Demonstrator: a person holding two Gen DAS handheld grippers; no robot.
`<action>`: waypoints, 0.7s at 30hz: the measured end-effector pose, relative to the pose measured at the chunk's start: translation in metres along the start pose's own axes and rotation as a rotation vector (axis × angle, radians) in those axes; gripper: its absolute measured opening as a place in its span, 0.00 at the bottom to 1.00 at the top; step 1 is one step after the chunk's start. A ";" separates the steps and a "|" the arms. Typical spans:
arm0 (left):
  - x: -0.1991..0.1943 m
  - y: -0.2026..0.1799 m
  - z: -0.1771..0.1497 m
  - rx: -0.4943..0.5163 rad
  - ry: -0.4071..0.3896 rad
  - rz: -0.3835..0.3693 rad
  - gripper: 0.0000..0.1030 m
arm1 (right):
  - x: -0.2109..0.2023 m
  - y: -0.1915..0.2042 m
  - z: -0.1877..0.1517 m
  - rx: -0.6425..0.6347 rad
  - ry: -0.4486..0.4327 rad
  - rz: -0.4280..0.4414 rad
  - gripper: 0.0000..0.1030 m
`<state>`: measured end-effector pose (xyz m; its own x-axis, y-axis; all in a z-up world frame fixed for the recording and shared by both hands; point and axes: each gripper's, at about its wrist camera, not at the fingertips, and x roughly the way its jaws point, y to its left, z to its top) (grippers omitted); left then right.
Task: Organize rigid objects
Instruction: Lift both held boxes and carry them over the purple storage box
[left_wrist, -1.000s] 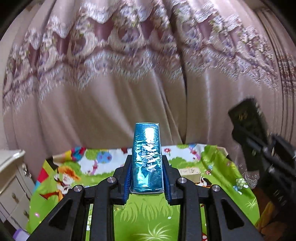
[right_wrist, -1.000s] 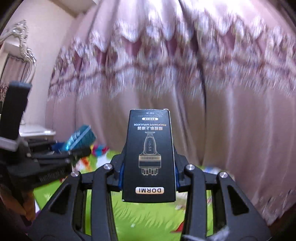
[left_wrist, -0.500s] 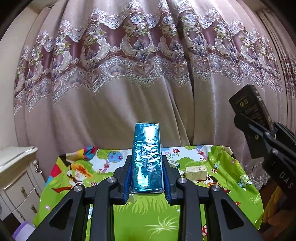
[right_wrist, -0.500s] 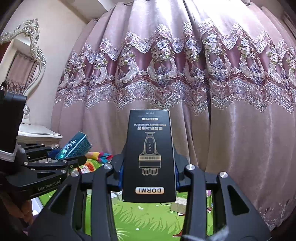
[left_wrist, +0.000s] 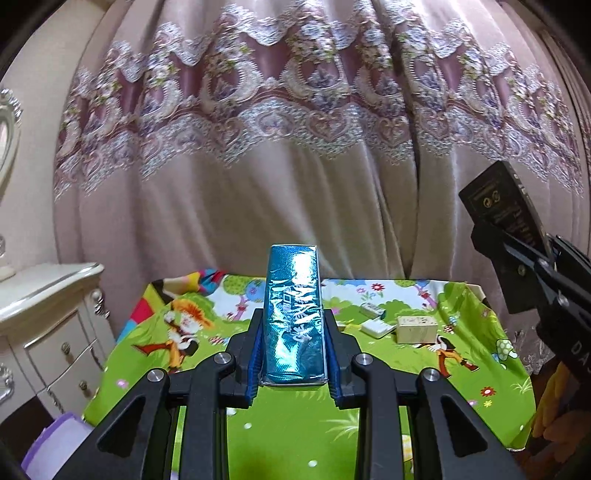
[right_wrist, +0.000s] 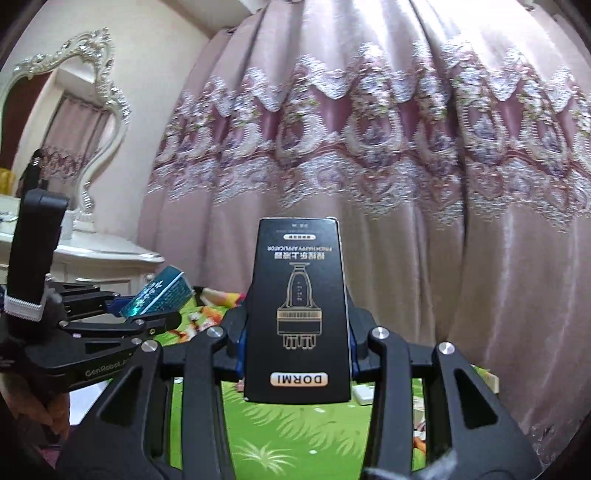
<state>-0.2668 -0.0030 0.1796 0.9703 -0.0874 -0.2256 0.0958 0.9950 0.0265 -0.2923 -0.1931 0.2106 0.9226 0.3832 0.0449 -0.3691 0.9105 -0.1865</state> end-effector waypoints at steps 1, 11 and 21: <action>-0.001 0.005 -0.001 -0.007 0.005 0.007 0.29 | 0.002 0.006 0.000 -0.006 0.008 0.024 0.42; -0.019 0.059 -0.022 -0.095 0.047 0.107 0.29 | 0.015 0.058 0.001 -0.083 0.030 0.198 0.42; -0.037 0.114 -0.055 -0.201 0.113 0.209 0.29 | 0.020 0.115 0.002 -0.172 0.028 0.355 0.42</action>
<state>-0.3039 0.1164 0.1379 0.9326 0.1145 -0.3423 -0.1597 0.9814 -0.1067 -0.3165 -0.0807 0.1916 0.7445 0.6630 -0.0785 -0.6437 0.6818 -0.3474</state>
